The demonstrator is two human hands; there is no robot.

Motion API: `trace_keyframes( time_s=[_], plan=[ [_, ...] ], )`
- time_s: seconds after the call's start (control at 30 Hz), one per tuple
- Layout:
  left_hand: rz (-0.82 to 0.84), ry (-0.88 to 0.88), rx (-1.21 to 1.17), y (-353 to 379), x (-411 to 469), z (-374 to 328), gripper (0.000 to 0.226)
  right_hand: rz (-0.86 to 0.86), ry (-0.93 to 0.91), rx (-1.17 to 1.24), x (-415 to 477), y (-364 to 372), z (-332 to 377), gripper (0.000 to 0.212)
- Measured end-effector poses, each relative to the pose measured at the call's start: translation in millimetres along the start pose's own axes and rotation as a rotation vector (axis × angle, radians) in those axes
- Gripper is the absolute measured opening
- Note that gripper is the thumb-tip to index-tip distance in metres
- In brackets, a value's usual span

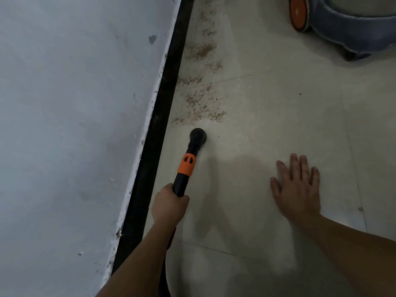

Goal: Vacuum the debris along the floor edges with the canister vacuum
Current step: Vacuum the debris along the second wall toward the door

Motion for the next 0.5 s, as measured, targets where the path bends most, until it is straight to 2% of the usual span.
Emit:
trace_keyframes(
  time_s=[0.13, 0.3, 0.43, 0.5],
  plan=[
    [0.122, 0.117, 0.027, 8.5, -48.7, -8.5, 0.018, -0.081, -0.021, 0.039, -1.2, -6.1, 2.9, 0.057],
    [0.186, 0.158, 0.154, 14.2, -90.7, -23.1, 0.022, -0.043, -0.019, 0.113, -0.6, -12.4, 1.7, 0.06],
    [0.097, 0.262, 0.235, 15.1, -77.5, -61.4, 0.014, -0.046, -0.023, 0.141, -0.3, -12.2, 3.6, 0.059],
    [0.027, 0.23, 0.217, 11.8, -53.8, -78.6, 0.016, -0.042, -0.017, 0.148, 1.9, -11.3, 1.9, 0.058]
  ],
)
Point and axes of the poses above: each hand's wrist, its own x-axis towards the middle knuckle, its own y-axis out of the palm, z = x × y, the point moved 6 cm from there along x, towards the middle knuckle, and after that the axes turned 4 degrees about z, right-handed, at the moved point
